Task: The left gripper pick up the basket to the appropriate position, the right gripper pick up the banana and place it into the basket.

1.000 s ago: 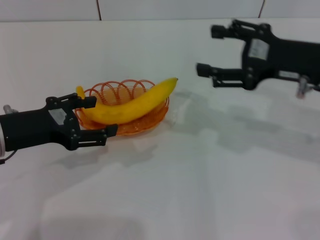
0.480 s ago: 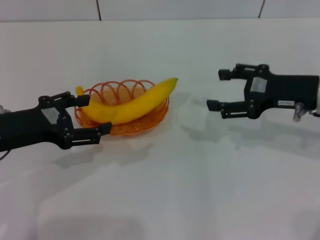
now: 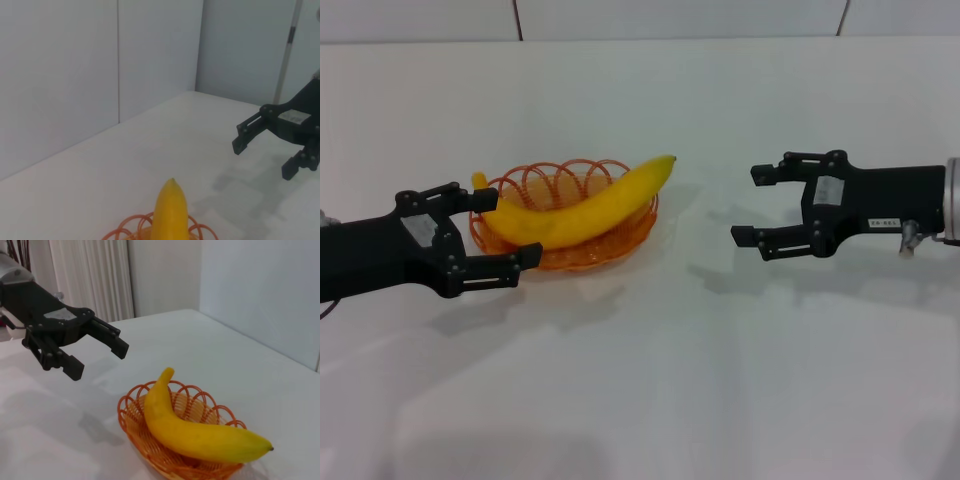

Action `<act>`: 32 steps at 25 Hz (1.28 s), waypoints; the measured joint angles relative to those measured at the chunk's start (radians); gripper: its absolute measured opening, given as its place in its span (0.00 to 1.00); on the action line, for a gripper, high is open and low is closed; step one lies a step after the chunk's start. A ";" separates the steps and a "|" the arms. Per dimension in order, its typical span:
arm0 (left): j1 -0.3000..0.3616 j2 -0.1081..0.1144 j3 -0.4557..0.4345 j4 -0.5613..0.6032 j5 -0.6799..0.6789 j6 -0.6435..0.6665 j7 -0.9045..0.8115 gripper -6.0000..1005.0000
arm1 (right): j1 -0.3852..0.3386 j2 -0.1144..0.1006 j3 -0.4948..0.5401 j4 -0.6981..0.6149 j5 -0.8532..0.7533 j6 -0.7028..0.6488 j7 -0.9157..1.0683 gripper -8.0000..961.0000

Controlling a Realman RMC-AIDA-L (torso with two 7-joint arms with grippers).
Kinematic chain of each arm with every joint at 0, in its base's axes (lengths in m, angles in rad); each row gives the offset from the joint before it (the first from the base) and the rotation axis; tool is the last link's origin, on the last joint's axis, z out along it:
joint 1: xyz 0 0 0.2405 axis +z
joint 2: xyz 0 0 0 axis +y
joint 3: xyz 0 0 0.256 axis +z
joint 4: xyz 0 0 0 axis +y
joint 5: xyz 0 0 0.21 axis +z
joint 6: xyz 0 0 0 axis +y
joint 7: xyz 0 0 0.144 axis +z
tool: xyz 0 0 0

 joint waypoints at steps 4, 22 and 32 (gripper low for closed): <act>0.000 0.000 0.000 0.000 0.000 0.000 0.000 0.90 | 0.002 0.000 0.000 0.004 -0.012 -0.001 0.000 0.90; 0.000 0.000 0.000 -0.003 0.000 0.000 0.001 0.90 | 0.006 0.002 -0.010 0.005 -0.013 -0.003 0.000 0.90; 0.000 0.001 0.000 -0.003 0.000 0.000 0.001 0.90 | 0.010 0.002 -0.010 0.008 -0.013 -0.002 0.000 0.90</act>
